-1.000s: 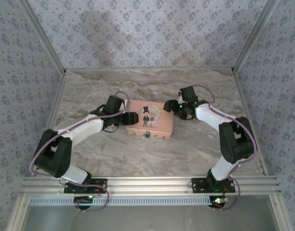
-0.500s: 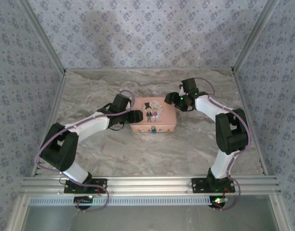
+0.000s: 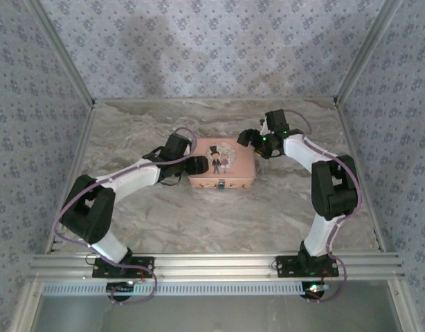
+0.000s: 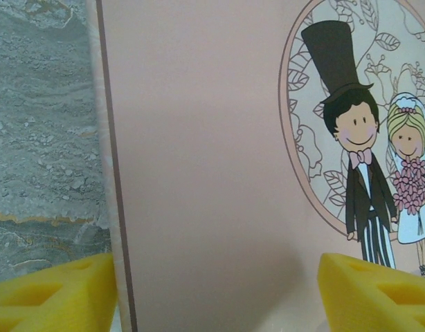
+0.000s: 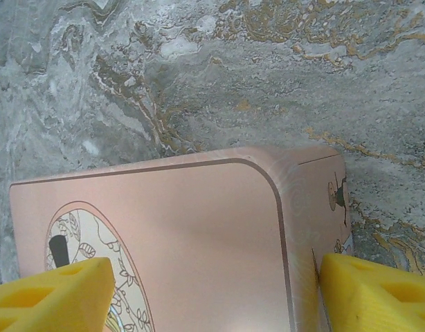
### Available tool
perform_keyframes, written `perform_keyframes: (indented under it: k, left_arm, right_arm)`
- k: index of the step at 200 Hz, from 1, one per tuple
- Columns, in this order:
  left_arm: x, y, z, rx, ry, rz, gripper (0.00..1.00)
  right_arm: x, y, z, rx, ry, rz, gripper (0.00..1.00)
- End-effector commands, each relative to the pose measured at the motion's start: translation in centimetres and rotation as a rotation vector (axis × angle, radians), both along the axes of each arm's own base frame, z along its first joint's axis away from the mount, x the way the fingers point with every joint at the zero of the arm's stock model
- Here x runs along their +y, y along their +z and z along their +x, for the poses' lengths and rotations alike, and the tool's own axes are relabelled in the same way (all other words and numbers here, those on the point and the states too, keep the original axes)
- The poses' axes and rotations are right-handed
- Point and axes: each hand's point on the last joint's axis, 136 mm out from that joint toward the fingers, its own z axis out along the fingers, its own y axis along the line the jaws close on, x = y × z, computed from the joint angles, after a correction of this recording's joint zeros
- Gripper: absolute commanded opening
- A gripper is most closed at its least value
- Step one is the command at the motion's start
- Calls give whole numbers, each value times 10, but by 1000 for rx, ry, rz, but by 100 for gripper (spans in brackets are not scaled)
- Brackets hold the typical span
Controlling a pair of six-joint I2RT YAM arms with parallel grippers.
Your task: Unlock a padlock with a key
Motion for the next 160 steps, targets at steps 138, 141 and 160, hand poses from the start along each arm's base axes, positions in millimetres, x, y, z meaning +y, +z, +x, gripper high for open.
perform_keyframes:
  k: [138,141,160]
  left_arm:
    - [152,46,-95,67,400,294,71]
    - [155,46,-99,75,408,301,71]
    - [171,39,-115,119,461,326,70]
  right_arm:
    - [9,86,-96,-221,241,-105,75]
    - [14,88,-102,-230,262,-100,75]
    - [39,101,-136,-274,380,-55,71]
